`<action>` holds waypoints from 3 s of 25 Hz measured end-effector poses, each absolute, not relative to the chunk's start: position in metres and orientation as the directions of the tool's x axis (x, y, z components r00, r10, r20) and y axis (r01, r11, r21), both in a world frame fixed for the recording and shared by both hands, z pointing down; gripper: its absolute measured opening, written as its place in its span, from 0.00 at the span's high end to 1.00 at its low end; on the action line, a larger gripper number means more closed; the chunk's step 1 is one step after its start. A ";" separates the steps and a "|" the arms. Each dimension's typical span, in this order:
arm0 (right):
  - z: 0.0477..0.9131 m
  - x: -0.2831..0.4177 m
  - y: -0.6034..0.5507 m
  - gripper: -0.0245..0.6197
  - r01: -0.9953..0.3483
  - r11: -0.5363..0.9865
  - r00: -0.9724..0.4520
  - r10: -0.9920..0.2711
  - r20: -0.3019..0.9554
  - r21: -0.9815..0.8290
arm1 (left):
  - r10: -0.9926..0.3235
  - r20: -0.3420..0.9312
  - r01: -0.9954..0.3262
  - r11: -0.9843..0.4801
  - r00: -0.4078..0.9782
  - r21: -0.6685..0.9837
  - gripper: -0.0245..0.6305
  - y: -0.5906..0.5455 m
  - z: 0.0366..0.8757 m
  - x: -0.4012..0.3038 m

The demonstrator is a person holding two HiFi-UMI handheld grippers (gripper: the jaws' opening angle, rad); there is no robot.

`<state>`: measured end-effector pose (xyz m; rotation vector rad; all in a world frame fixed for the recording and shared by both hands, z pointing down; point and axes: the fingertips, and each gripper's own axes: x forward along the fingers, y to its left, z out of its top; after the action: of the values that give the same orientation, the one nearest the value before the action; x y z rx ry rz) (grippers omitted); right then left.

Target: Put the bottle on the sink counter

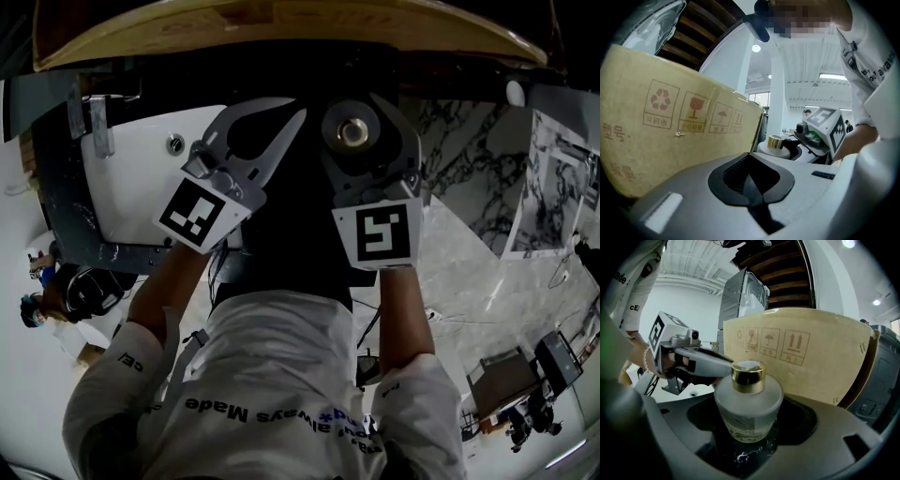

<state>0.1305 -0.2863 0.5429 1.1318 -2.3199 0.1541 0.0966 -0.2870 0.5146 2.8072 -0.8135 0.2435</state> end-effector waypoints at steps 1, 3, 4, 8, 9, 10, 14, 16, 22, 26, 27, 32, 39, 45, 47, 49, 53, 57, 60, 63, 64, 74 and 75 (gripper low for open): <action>0.547 0.131 -0.288 0.45 -0.756 0.641 -0.496 -0.692 0.524 0.131 | -0.506 0.222 -0.543 -0.826 0.833 0.154 0.96 -0.288 0.519 0.097; 0.555 0.131 -0.291 0.45 -0.751 0.647 -0.499 -0.688 0.528 0.133 | -0.505 0.237 -0.545 -0.824 0.830 0.155 0.96 -0.290 0.529 0.099; 0.558 0.130 -0.292 0.45 -0.749 0.649 -0.499 -0.685 0.530 0.134 | -0.505 0.246 -0.548 -0.822 0.827 0.155 0.96 -0.292 0.534 0.099; 0.571 0.129 -0.298 0.45 -0.746 0.652 -0.499 -0.679 0.538 0.132 | -0.501 0.270 -0.554 -0.814 0.822 0.175 0.96 -0.298 0.550 0.101; 0.574 0.129 -0.299 0.45 -0.745 0.654 -0.499 -0.677 0.541 0.131 | -0.501 0.273 -0.555 -0.812 0.821 0.181 0.96 -0.299 0.553 0.101; 0.577 0.129 -0.301 0.45 -0.744 0.656 -0.499 -0.674 0.544 0.130 | -0.500 0.276 -0.556 -0.810 0.821 0.186 0.96 -0.300 0.556 0.101; 0.589 0.129 -0.307 0.45 -0.741 0.659 -0.497 -0.666 0.556 0.128 | -0.499 0.289 -0.561 -0.805 0.817 0.193 0.96 -0.305 0.568 0.101; 0.595 0.130 -0.309 0.45 -0.744 0.657 -0.495 -0.666 0.558 0.123 | -0.500 0.292 -0.563 -0.803 0.815 0.196 0.96 -0.307 0.574 0.101; 0.612 0.134 -0.314 0.45 -0.747 0.654 -0.496 -0.668 0.554 0.120 | -0.493 0.304 -0.561 -0.804 0.815 0.199 0.96 -0.309 0.590 0.104; 0.622 0.134 -0.315 0.45 -0.746 0.655 -0.503 -0.675 0.540 0.123 | -0.480 0.307 -0.549 -0.811 0.822 0.201 0.96 -0.309 0.596 0.108; 0.624 0.134 -0.315 0.45 -0.746 0.655 -0.504 -0.673 0.541 0.120 | -0.479 0.311 -0.551 -0.808 0.821 0.209 0.96 -0.308 0.597 0.109; 0.630 0.135 -0.314 0.45 -0.756 0.648 -0.508 -0.671 0.539 0.094 | -0.469 0.318 -0.545 -0.810 0.824 0.216 0.96 -0.307 0.601 0.112; 0.630 0.134 -0.317 0.45 -0.760 0.647 -0.523 -0.671 0.526 0.070 | -0.465 0.319 -0.541 -0.813 0.826 0.217 0.96 -0.307 0.601 0.113; 0.632 0.135 -0.317 0.45 -0.763 0.646 -0.537 -0.660 0.526 0.032 | -0.465 0.315 -0.540 -0.814 0.827 0.216 0.96 -0.306 0.597 0.113; 0.632 0.136 -0.317 0.45 -0.763 0.646 -0.539 -0.659 0.525 0.027 | -0.465 0.314 -0.539 -0.815 0.827 0.213 0.96 -0.305 0.595 0.113; 0.632 0.136 -0.317 0.45 -0.762 0.647 -0.540 -0.659 0.524 0.029 | -0.467 0.313 -0.539 -0.816 0.827 0.209 0.96 -0.305 0.592 0.114; 0.630 0.136 -0.317 0.45 -0.759 0.650 -0.541 -0.666 0.513 0.043 | -0.477 0.305 -0.545 -0.815 0.824 0.197 0.96 -0.302 0.581 0.112; 0.604 0.135 -0.316 0.44 -0.758 0.651 -0.571 -0.691 0.443 0.037 | -0.489 0.303 -0.550 -0.819 0.818 0.164 0.96 -0.298 0.569 0.105; 0.578 0.134 -0.313 0.44 -0.755 0.654 -0.579 -0.705 0.410 0.058 | -0.500 0.281 -0.547 -0.828 0.819 0.122 0.96 -0.292 0.552 0.096; 0.545 0.133 -0.305 0.44 -0.755 0.653 -0.588 -0.715 0.378 0.060 | -0.521 0.261 -0.564 -0.815 0.813 0.130 0.96 -0.283 0.526 0.089; 0.533 0.132 -0.300 0.44 -0.754 0.654 -0.591 -0.717 0.370 0.061 | -0.528 0.255 -0.570 -0.811 0.810 0.133 0.96 -0.279 0.517 0.087; 0.406 0.115 -0.234 0.45 -0.727 0.681 -0.638 -0.716 0.283 0.084 | -0.563 0.136 -0.577 -0.809 0.815 0.110 0.96 -0.225 0.409 0.079; 0.394 0.112 -0.227 0.45 -0.723 0.685 -0.644 -0.715 0.273 0.087 | -0.566 0.124 -0.578 -0.808 0.815 0.112 0.96 -0.218 0.398 0.078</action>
<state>0.1117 -0.2269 0.3939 1.1433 -2.6133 0.0439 0.0777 -0.2185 0.3980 2.8540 -0.9045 0.1272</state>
